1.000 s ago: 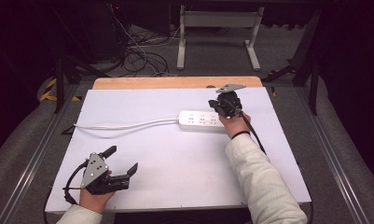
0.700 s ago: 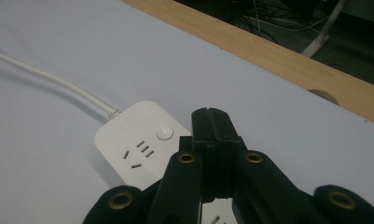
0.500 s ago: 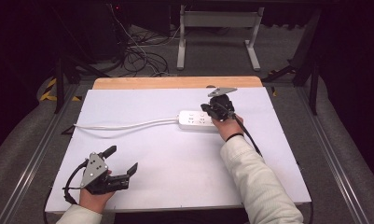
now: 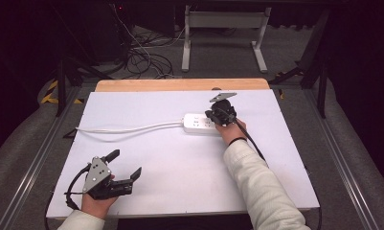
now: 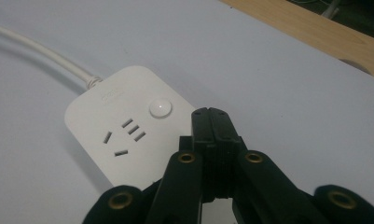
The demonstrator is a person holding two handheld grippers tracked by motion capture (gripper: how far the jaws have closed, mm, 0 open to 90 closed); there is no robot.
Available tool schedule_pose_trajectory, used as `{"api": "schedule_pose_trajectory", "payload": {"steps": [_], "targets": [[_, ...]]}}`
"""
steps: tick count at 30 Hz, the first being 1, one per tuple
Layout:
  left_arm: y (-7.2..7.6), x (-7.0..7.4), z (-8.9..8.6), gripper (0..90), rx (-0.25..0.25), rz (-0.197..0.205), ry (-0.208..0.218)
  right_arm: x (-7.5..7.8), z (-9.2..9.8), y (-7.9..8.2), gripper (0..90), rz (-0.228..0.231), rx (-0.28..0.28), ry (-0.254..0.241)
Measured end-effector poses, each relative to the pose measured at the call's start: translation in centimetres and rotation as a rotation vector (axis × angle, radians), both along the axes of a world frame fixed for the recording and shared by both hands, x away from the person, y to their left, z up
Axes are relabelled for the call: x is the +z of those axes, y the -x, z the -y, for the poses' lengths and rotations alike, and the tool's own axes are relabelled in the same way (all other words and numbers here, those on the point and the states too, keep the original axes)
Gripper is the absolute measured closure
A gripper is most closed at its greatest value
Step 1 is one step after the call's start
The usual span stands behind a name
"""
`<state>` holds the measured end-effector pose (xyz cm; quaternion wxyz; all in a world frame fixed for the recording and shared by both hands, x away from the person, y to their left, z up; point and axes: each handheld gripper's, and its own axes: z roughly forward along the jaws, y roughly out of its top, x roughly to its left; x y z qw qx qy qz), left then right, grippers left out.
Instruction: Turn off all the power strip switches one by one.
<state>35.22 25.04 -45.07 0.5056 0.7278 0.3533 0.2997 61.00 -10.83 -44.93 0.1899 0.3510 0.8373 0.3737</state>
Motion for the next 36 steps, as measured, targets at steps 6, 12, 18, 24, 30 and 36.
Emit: {"api": "schedule_pose_trajectory", "payload": {"steps": [6, 12, 18, 24, 30, 36], "targets": [[-0.01, -0.01, 0.02, 9.4, -0.001, -0.001, -0.001, -0.36, -0.06, -0.23, 90.0, -0.008, -0.005, 0.012], [0.01, -0.01, 0.03, 9.4, 0.001, 0.001, 0.0, -0.49, -0.18, -0.26, 90.0, -0.009, -0.002, 0.019], [0.02, 0.0, 0.04, 9.4, 0.0, 0.0, 0.0, -0.53, -0.21, -0.25, 90.0, -0.011, -0.002, 0.027], [0.04, 0.0, 0.04, 9.4, 0.001, 0.0, -0.001, -0.65, -0.34, -0.25, 90.0, -0.014, -0.007, 0.031], [0.04, 0.0, 0.02, 9.4, 0.0, 0.0, -0.004, -0.7, -0.46, -0.25, 90.0, -0.018, -0.012, 0.043], [0.02, -0.03, 0.1, 9.4, -0.001, -0.001, -0.003, -0.69, -0.63, -0.18, 90.0, -0.017, -0.025, 0.048]]}}
